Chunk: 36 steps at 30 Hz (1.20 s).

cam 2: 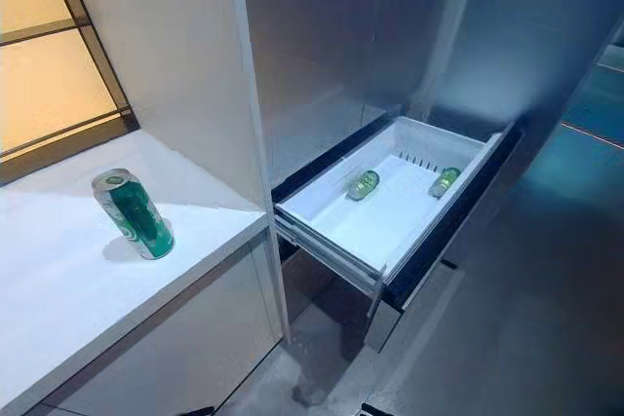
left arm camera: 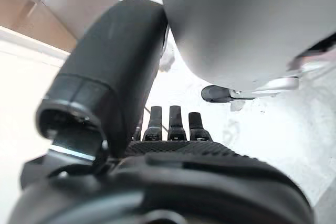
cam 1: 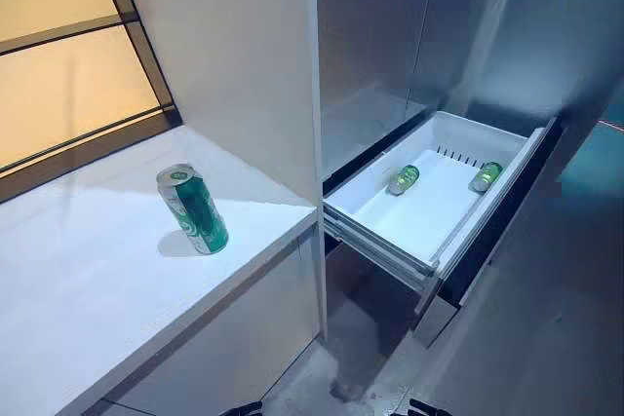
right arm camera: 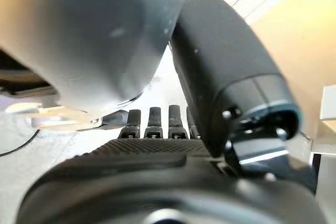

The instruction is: Put drinks into fridge and close the fridge

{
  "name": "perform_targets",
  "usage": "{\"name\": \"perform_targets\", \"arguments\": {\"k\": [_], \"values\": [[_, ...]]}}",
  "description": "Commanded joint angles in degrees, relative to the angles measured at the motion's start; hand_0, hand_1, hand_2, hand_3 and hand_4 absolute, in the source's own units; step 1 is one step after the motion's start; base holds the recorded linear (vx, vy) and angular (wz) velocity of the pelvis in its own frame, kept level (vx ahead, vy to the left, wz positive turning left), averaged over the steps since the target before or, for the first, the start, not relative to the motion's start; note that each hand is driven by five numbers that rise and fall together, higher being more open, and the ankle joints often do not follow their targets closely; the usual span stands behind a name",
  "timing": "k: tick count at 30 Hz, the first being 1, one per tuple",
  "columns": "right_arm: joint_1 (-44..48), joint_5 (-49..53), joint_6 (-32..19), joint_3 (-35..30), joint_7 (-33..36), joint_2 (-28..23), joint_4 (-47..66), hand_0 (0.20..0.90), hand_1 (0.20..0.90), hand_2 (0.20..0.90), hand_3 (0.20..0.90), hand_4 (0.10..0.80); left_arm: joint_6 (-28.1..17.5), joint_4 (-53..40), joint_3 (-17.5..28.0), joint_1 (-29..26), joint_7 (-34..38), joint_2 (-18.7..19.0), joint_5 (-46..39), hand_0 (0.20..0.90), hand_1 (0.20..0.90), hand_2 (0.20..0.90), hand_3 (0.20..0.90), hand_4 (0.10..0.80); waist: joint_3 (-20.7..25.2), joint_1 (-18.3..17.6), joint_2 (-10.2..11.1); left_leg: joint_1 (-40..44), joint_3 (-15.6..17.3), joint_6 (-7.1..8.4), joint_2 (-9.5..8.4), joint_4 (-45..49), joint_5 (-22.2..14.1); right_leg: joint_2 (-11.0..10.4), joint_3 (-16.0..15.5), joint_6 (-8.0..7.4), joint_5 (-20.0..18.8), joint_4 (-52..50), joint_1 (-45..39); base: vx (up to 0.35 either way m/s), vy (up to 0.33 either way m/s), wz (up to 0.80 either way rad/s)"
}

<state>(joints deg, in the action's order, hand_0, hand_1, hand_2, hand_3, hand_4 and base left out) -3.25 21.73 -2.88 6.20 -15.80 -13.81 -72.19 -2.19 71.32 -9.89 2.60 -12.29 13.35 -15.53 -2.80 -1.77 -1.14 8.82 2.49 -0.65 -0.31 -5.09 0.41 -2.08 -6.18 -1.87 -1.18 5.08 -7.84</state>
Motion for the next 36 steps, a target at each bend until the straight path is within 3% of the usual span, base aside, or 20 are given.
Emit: {"name": "perform_targets", "arguments": {"k": [1, 10, 20, 23, 27, 31, 32, 34, 36], "values": [[4.0, -1.8, 0.0, 0.1, -2.6, -0.6, -2.8, 0.9, 0.9, 0.9, 0.9, 0.8, -2.5, 3.1, 0.5, -3.8, -1.1, -0.8, 0.1, 0.9, 0.9, 0.9, 0.9, 0.8, -1.0, 1.1, 0.7, -1.3, 0.6, -0.56, -2.83, 3.1, -5.3, 0.8, -1.2, -1.87, 5.9, -6.3, 2.3, 0.0, 0.0, 0.0], [4.2, -2.5, 0.0, 0.0, -2.6, -0.7, -2.8, 0.9, 0.9, 0.9, 0.9, 0.8, -4.3, 3.1, 0.6, -4.1, 1.6, -0.5, 1.0, 0.9, 0.9, 0.9, 0.9, 0.8, -0.9, 1.0, 0.8, -1.2, 0.7, -0.5, -2.82, 2.8, -5.1, 0.9, -1.2, -1.98, 5.6, -5.9, 2.3, 0.0, 0.0, 0.0], [4.4, -3.7, -0.3, 1.0, -2.8, -1.3, -2.7, 0.9, 0.9, 0.9, 0.9, 0.8, -15.1, -0.3, -3.0, -5.5, 7.3, 0.9, 10.1, 0.9, 0.9, 0.9, 0.9, 0.8, -0.8, 0.4, 0.4, -1.4, 1.2, -0.41, -2.69, 3.0, -5.0, 1.1, -0.5, -2.07, 5.6, -6.2, 2.8, 0.0, 0.0, 0.0], [5.2, -3.9, -0.8, 1.4, -3.7, -2.1, -3.6, 0.9, 0.9, 0.9, 0.9, 0.8, -20.7, -1.8, -5.2, -6.5, 7.1, 1.9, 12.3, 0.9, 0.9, 0.9, 0.9, 0.8, -1.1, 0.3, 0.1, -1.6, 1.6, -0.42, -2.53, 3.1, -5.0, 1.2, -0.3, -2.11, 5.7, -6.3, 3.0, 0.0, 0.0, 0.0], [5.8, -4.7, -0.2, 1.4, -3.5, -2.8, -3.0, 0.9, 0.9, 0.9, 0.9, 0.8, -23.0, -8.9, -8.7, -8.1, 8.0, 3.7, 15.2, 0.9, 0.9, 0.9, 0.9, 0.8, -1.8, 0.1, -0.7, -1.5, 1.7, -0.47, -2.57, 3.1, -5.0, 1.4, -0.4, -2.05, 5.8, -6.7, 3.1, -0.016, 0.038, -0.01], [6.0, -5.0, 0.6, 1.2, -3.3, -3.6, -2.1, 0.9, 0.9, 0.9, 0.9, 0.8, -21.7, -24.4, -11.5, -10.1, 4.7, 8.4, 15.3, 0.9, 0.9, 0.9, 0.9, 0.8, -2.1, 0.1, -1.7, -1.5, 1.3, -0.71, -2.74, 3.1, -4.8, 1.4, 0.0, -2.05, 5.9, -7.2, 3.3, -0.008, 0.035, -0.01], [6.0, -5.0, 0.7, 1.1, -3.2, -3.7, -1.9, 0.9, 0.9, 0.9, 0.9, 0.8, -19.4, -30.7, -12.1, -10.8, 2.0, 11.0, 12.6, 0.9, 0.9, 0.9, 0.9, 0.8, -2.0, 0.2, -1.9, -1.5, 1.3, -0.86, -2.81, 3.0, -4.8, 1.5, 0.1, -2.08, 5.9, -7.2, 3.4, 0.0, 0.0, 0.0], [5.9, -4.8, 0.7, 1.2, -2.9, -3.6, -1.7, 0.9, 0.9, 0.9, 0.9, 0.8, -18.8, -35.8, -11.9, -11.4, -1.7, 12.9, 8.9, 0.9, 0.9, 0.9, 0.9, 0.8, -2.0, 0.3, -2.0, -1.5, 1.2, -1.0, -2.85, 2.9, -4.8, 1.5, 0.2, -2.07, 5.9, -7.2, 3.4, 0.0, 0.0, 0.0], [5.7, -4.9, 0.3, 0.9, -2.8, -3.6, -1.9, 0.9, 0.9, 0.9, 0.9, 0.8, -15.0, -44.2, -10.4, -12.2, -7.4, 15.2, 2.5, 0.9, 0.9, 0.9, 0.9, 0.8, -1.9, 0.7, -2.1, -1.4, 1.1, -1.17, -2.85, 2.7, -4.8, 1.6, 0.2, -2.07, 5.8, -7.1, 3.3, 0.0, 0.0, 0.0]]}}
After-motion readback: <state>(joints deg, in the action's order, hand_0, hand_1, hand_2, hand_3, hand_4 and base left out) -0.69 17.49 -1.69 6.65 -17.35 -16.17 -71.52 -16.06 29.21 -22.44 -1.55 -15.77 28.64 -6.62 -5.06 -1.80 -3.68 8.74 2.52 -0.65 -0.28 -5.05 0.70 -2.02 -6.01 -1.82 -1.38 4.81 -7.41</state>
